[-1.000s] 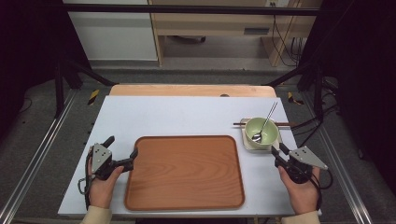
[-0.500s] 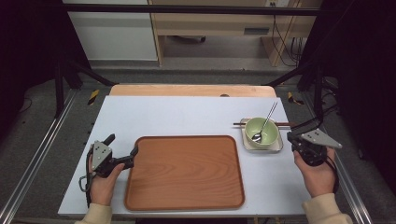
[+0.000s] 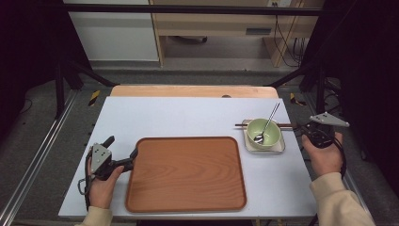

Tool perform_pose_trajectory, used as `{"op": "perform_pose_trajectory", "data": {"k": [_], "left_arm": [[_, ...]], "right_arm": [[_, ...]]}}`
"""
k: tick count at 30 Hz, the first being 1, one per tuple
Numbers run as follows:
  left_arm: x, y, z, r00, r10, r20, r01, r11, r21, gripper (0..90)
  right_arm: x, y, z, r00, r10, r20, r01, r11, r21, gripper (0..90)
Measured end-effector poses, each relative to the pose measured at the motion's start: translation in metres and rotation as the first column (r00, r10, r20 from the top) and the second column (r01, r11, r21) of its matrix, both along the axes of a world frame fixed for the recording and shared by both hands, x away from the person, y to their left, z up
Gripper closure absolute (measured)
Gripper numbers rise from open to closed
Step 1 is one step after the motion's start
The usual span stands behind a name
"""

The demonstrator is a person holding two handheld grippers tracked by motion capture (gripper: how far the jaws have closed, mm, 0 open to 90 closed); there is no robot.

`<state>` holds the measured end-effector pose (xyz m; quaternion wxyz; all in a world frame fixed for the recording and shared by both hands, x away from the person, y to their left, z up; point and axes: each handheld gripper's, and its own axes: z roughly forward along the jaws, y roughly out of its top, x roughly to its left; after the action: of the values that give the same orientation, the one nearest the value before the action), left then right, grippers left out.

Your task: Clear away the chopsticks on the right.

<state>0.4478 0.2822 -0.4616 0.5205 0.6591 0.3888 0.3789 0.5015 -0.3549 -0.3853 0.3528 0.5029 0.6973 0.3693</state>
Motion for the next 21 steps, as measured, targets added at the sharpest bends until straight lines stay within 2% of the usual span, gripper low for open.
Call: {"op": "perform_pose_trajectory", "data": {"k": [5, 10, 13, 14, 16, 18, 20, 21], "left_arm": [[0.0, 0.001, -0.001, 0.9999, 0.008, -0.007, -0.008, 1.0, -0.005, 2.8], [-0.002, 0.003, -0.002, 0.9998, 0.013, -0.012, -0.013, 0.9999, -0.002, 2.9], [-0.005, 0.005, -0.004, 0.9996, 0.027, -0.014, -0.026, 0.9995, 0.016, 2.9], [-0.007, 0.008, -0.004, 0.9991, 0.039, -0.016, -0.039, 0.999, 0.022, 2.9], [-0.008, 0.01, -0.004, 0.9987, 0.048, -0.015, -0.048, 0.9987, 0.018, 3.1], [-0.008, 0.014, -0.003, 0.998, 0.062, -0.016, -0.062, 0.998, -0.011, 3.2], [-0.007, 0.015, -0.004, 0.9976, 0.067, -0.017, -0.067, 0.9977, -0.014, 3.2], [-0.006, 0.015, -0.004, 0.9975, 0.068, -0.019, -0.068, 0.9975, -0.021, 3.3]], "right_arm": [[0.01, -0.002, 0.0, 0.9997, 0.012, -0.022, -0.012, 0.9999, 0.0, 90.0], [0.011, -0.003, -0.004, 0.9989, 0.022, -0.042, -0.022, 0.9996, -0.015, 90.0], [0.01, -0.005, -0.006, 0.9989, 0.013, -0.045, -0.014, 0.9997, -0.021, 90.0], [0.01, -0.007, -0.006, 0.9986, 0.01, -0.052, -0.01, 0.9999, -0.003, 90.0], [0.011, -0.007, -0.006, 0.9986, 0.01, -0.052, -0.01, 0.9999, -0.003, 90.0], [0.02, -0.009, -0.005, 0.9982, 0.006, -0.06, -0.007, 0.9999, -0.014, 90.0], [0.024, -0.009, -0.005, 0.998, 0.005, -0.064, -0.006, 0.9999, -0.012, 90.0], [0.031, -0.009, -0.005, 0.9973, 0.006, -0.073, -0.007, 0.9998, -0.018, 90.0]]}}
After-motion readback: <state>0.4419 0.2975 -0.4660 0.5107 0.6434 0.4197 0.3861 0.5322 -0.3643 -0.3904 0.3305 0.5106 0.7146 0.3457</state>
